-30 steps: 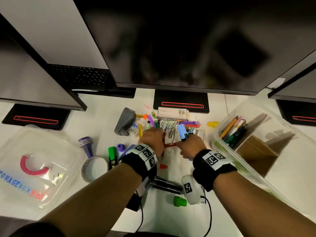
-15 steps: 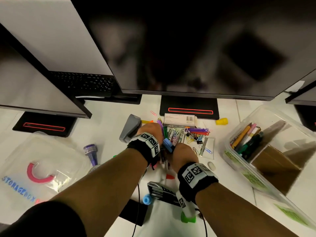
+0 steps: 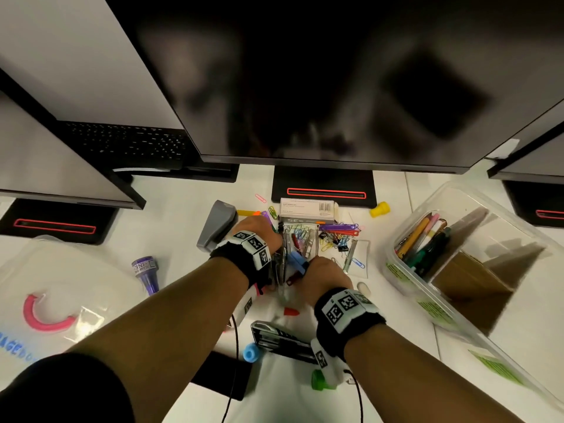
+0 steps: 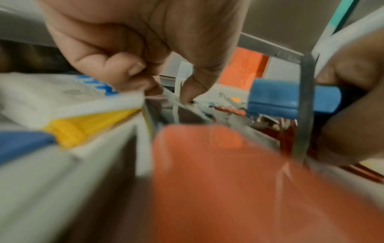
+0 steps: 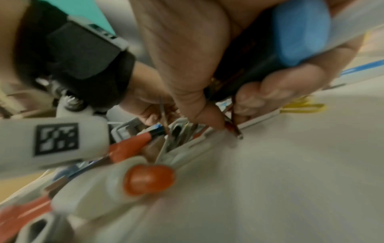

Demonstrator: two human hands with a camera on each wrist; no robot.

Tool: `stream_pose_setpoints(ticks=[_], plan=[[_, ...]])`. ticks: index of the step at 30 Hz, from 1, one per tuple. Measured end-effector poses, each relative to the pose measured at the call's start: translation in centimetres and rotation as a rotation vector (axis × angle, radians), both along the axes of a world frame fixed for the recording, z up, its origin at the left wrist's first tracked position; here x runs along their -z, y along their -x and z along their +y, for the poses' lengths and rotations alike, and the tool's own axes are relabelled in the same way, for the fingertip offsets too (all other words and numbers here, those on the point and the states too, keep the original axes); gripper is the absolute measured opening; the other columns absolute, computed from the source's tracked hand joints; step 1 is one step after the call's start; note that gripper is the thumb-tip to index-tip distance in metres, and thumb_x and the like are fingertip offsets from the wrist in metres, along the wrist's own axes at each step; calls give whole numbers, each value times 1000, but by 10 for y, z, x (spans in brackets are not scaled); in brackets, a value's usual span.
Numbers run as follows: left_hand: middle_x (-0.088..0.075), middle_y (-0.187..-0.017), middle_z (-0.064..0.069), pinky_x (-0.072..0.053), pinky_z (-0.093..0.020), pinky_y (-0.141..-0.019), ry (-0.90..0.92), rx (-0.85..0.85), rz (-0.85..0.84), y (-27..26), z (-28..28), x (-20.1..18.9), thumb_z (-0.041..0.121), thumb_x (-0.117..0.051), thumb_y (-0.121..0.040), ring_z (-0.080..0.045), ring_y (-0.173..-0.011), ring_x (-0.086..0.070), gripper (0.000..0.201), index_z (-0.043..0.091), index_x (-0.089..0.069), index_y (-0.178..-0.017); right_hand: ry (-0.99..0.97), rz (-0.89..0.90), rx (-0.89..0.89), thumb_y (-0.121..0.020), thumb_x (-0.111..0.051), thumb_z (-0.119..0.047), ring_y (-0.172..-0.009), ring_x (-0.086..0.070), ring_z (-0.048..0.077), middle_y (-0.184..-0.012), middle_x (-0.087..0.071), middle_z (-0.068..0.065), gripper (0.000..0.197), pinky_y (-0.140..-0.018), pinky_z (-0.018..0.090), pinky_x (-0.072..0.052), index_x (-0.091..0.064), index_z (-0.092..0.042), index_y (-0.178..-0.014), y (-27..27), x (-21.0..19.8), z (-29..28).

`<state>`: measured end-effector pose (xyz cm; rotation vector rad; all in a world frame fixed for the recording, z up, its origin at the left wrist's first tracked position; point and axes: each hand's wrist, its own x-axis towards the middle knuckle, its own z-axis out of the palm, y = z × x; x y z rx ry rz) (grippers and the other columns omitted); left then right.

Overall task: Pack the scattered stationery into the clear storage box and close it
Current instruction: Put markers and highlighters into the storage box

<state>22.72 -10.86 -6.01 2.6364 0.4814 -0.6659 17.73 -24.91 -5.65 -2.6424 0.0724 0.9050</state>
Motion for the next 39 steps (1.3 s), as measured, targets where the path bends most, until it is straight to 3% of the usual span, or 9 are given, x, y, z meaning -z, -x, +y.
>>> stream_pose_setpoints(ticks=[2, 5, 8, 12, 15, 22, 28, 34, 39], plan=[[-63, -77, -7, -45, -25, -59, 63, -7, -3, 1, 0, -5, 31, -51, -83, -21, -69, -59, 22, 13, -57, -71, -54, 58, 78, -85, -57, -31, -77, -60, 23, -91, -65, 8, 24, -60, 25, -48, -60, -9, -95, -4, -5, -8], [-61, -112, -20, -50, -35, -82, 145, -52, 5, 2, -3, -6, 12, -37, -96, -31, -102, -61, 28, -2, -57, -110, -327, 201, 393, -82, -56, -15, -48, -45, 19, -61, -52, 7, 13, -44, 21, -33, -53, -6, -73, -4, -13, -22], [-57, -118, -24, -46, -38, -89, 296, -175, -102, 5, -3, -12, 12, -32, -99, -36, -107, -57, 32, -6, -50, -117, -574, 358, 640, -80, -53, 1, -36, -37, 17, -54, -51, 11, 17, -39, 18, -31, -50, -3, -64, -1, -25, -33], [-65, -88, -18, -50, -32, -70, 500, -313, -371, -3, -1, -22, 18, -32, -99, -29, -80, -63, 25, 0, -49, -100, -585, 355, 616, -84, -55, 2, -32, -42, 16, -48, -53, 11, 16, -37, 17, -33, -51, -1, -68, 2, -33, -42], [-61, -82, -16, -51, -36, -72, 437, -236, -461, -9, -2, -29, 21, -34, -98, -34, -80, -63, 25, 2, -50, -96, -547, 361, 601, -84, -52, 4, -28, -38, 16, -50, -47, 11, 19, -35, 14, -31, -46, -4, -67, 2, -36, -49], [-64, -112, -16, -45, -30, -79, -84, 306, -68, -3, -11, -11, 20, -48, -92, -30, -105, -60, 27, 0, -61, -105, -537, 290, 592, -88, -63, -21, -26, -34, 15, -49, -43, 8, 31, -37, 18, -31, -42, -9, -69, 7, -30, -62], [-63, -115, -16, -49, -32, -85, -140, 275, 20, 1, -24, 7, 19, -54, -91, -30, -107, -61, 29, -1, -59, -111, -597, 233, 627, -86, -64, -12, -30, -43, 17, -51, -52, 12, 26, -39, 21, -35, -50, -4, -64, 12, -28, -72], [-65, -105, -10, -46, -28, -70, -144, 341, -63, 13, -24, 16, 26, -63, -83, -24, -91, -65, 28, 9, -59, -104, -561, 178, 521, -83, -58, 2, -31, -50, 12, -61, -60, 13, 7, -45, 25, -41, -58, 2, -76, 11, -32, -74], [-61, -85, -7, -45, -27, -63, -91, 348, 26, 12, -20, 2, 26, -62, -82, -21, -73, -57, 20, 9, -59, -91, -558, 157, 484, -85, -47, 8, -35, -55, 16, -62, -58, 17, 18, -42, 22, -46, -50, -6, -73, 10, -35, -71]])
